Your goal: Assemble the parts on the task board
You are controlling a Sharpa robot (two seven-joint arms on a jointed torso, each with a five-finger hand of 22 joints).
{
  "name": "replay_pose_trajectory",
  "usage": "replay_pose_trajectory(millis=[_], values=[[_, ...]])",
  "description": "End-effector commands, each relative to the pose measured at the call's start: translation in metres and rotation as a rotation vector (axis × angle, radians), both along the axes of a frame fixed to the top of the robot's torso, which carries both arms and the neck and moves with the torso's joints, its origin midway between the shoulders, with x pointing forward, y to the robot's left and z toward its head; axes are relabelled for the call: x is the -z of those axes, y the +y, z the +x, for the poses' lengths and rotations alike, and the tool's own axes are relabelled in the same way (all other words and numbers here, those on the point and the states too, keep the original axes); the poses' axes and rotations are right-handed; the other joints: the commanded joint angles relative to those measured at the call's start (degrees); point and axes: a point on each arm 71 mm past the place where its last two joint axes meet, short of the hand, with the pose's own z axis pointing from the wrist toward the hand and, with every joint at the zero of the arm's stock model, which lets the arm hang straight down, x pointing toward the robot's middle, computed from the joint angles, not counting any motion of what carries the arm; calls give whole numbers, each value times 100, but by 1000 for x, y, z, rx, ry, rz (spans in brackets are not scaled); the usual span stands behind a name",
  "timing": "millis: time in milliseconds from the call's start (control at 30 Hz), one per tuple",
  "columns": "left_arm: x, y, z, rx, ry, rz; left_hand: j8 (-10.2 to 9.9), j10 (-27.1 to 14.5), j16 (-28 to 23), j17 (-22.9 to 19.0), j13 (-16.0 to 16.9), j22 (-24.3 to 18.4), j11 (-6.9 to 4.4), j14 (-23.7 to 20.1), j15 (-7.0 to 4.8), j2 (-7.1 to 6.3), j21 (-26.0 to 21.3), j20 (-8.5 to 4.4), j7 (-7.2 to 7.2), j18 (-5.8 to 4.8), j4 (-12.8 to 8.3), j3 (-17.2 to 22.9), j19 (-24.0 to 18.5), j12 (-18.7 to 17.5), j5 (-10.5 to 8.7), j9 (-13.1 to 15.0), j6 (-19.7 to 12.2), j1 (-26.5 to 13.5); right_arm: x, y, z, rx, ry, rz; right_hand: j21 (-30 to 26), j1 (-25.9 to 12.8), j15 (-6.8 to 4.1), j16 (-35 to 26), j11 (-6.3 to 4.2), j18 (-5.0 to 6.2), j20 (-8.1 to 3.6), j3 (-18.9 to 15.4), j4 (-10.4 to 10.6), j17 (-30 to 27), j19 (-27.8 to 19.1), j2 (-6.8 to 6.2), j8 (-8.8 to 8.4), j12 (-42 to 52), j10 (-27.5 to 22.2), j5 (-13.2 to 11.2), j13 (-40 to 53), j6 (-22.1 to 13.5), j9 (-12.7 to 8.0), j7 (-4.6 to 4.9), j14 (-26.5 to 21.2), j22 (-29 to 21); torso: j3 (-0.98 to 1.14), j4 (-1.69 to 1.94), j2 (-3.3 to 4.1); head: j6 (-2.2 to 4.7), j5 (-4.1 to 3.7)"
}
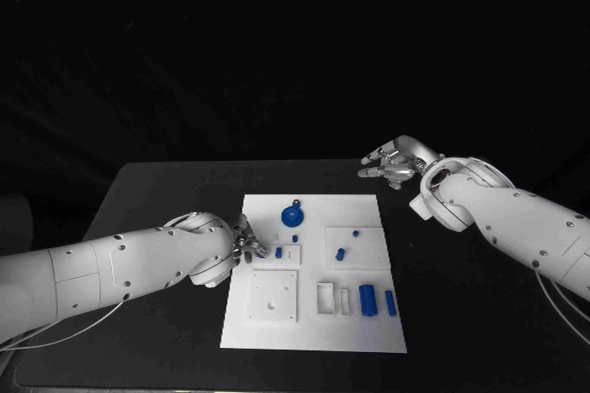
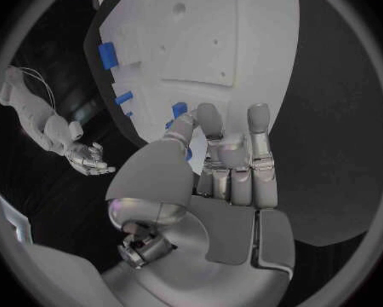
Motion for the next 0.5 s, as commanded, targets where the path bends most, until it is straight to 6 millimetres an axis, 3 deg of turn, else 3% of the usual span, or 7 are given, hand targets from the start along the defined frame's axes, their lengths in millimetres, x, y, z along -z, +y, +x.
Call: replay_pose_trajectory(millis=[33, 500], values=[[4, -1, -3, 18, 29, 12, 14, 276, -11, 0, -4, 111, -39, 43, -8, 66, 25, 29, -582, -5, 42, 0, -3, 36, -35, 988, 619, 3, 1, 1, 0, -10, 8, -2, -29, 3, 10, -19, 17, 100, 42, -20, -2, -5, 269, 26, 22, -20, -14, 28, -9, -49, -7, -9, 11, 372, 3, 0, 1, 7, -5], [4, -2, -1, 18, 26, 12, 23, 276, -12, 12, -3, 111, -42, 47, -10, 68, 26, 29, -588, -5, 145, -27, 0, 46, -77, 991, 625, 43, 1, 1, 0, -11, 8, -2, -29, 3, 10, -19, 17, 100, 42, -20, -2, -5, 269, 26, 22, -20, -14, 28, -9, -49, -7, -9, 11, 372, 2, -5, 4, 17, -10]])
